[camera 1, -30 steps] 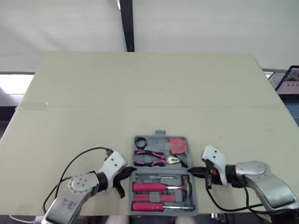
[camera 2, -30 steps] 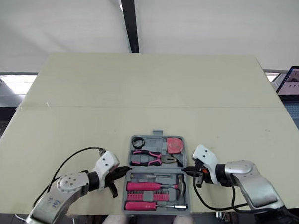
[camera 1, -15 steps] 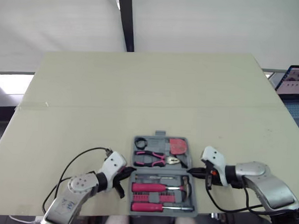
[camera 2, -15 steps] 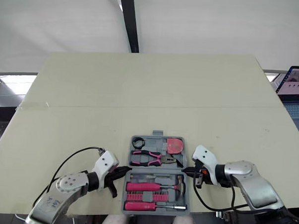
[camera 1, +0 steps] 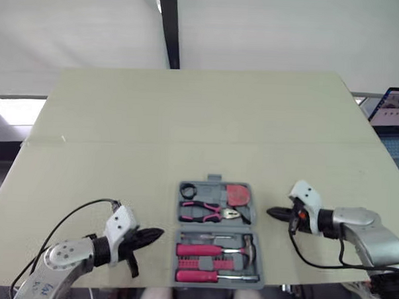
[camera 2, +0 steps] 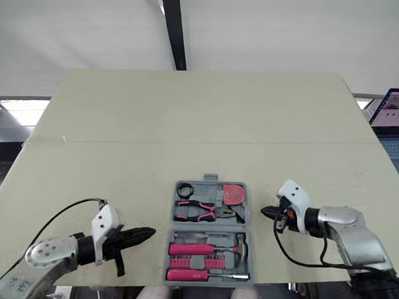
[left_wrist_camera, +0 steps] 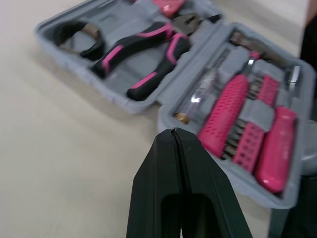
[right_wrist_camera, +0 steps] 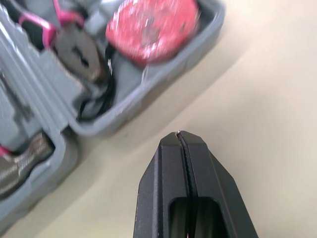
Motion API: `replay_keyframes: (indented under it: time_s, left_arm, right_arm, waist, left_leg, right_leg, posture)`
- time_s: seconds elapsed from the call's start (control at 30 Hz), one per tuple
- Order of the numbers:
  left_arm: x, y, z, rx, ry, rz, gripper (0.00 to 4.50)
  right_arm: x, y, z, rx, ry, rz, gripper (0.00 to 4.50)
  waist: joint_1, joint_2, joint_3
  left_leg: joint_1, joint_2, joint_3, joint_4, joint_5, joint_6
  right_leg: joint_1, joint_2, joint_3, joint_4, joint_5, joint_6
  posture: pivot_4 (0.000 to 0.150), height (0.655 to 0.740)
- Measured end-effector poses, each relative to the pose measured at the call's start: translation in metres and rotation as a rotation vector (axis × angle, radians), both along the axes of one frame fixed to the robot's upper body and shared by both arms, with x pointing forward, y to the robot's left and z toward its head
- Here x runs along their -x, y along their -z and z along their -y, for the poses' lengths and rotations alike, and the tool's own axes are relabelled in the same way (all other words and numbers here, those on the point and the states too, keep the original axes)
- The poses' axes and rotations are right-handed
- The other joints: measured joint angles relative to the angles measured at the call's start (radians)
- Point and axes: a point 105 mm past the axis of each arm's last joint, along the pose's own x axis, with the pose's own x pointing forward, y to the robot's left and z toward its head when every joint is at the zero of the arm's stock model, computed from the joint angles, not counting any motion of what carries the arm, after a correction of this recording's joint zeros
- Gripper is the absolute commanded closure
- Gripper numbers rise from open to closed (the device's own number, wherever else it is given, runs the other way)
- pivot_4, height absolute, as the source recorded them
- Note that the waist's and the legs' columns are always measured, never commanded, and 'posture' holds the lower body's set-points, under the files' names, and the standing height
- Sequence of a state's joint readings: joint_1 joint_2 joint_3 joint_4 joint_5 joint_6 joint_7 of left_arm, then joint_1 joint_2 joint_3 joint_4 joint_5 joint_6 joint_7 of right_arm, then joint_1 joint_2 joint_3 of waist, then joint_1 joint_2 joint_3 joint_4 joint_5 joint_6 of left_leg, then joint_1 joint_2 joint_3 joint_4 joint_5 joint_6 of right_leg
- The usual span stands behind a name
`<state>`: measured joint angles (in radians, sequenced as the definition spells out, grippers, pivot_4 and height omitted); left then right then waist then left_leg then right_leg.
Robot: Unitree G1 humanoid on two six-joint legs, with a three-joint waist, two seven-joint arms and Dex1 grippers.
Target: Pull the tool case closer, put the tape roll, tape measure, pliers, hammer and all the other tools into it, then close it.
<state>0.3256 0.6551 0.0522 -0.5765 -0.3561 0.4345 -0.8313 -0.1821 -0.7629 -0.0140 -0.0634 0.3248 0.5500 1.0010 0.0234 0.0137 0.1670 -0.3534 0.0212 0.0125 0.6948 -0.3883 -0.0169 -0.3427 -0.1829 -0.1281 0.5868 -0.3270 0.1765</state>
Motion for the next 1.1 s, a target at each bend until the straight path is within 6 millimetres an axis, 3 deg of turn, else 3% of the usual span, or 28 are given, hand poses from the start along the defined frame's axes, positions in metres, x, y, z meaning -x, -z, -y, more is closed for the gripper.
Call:
replay_keyframes:
  time_s: [0.23,0.27,0.37,0.6,1.1]
  left_arm:
    - [0.017,0.005,0.037,0.03,0.192,0.067,4.5]
    - [0.018,0.007,0.042,0.031,0.213,0.078,4.5]
    - [0.018,0.012,0.052,0.04,0.235,0.1,4.5]
    - [0.012,0.028,0.073,0.011,0.278,0.125,4.5]
    - [0.002,0.052,0.061,-0.057,0.247,0.076,4.5]
  right_arm:
    - [-0.015,-0.023,-0.021,-0.192,0.012,-0.025,4.49]
    - [-0.017,-0.024,-0.022,-0.207,0.019,-0.042,4.25]
    - [-0.022,-0.02,-0.019,-0.23,0.068,-0.11,3.46]
    - [-0.03,-0.023,-0.023,-0.337,0.1,-0.253,0.04]
    - [-0.05,-0.014,-0.024,-0.575,0.198,-0.449,0.04]
  waist:
    - [0.002,0.0,0.0]
    - [0.002,0.0,0.0]
    - [0.001,0.001,0.0]
    - [-0.001,0.001,0.0]
    - [-0.002,0.002,0.0]
  left_leg:
    - [0.0,0.0,0.0,-0.001,0.0,0.0]
    - [0.0,0.0,0.0,0.0,0.0,0.0]
    - [0.0,0.0,0.0,-0.001,0.0,0.0]
    - [0.0,0.0,0.0,-0.001,0.0,0.0]
    - [0.0,0.0,0.001,-0.001,0.0,0.0]
  right_leg:
    - [0.0,0.0,0.0,0.0,0.0,0.0]
    - [0.0,0.0,0.0,0.0,0.0,0.0]
    - [-0.001,0.0,0.0,0.001,0.0,0.0]
    - [-0.001,0.0,0.0,0.001,0.0,0.0]
    - [-0.002,0.0,0.0,0.002,0.0,0.0]
  posture:
    - [0.15,0.74]
    - [0.15,0.74]
    - [0.15,0.74]
    - [0.15,0.74]
    - [0.15,0.74]
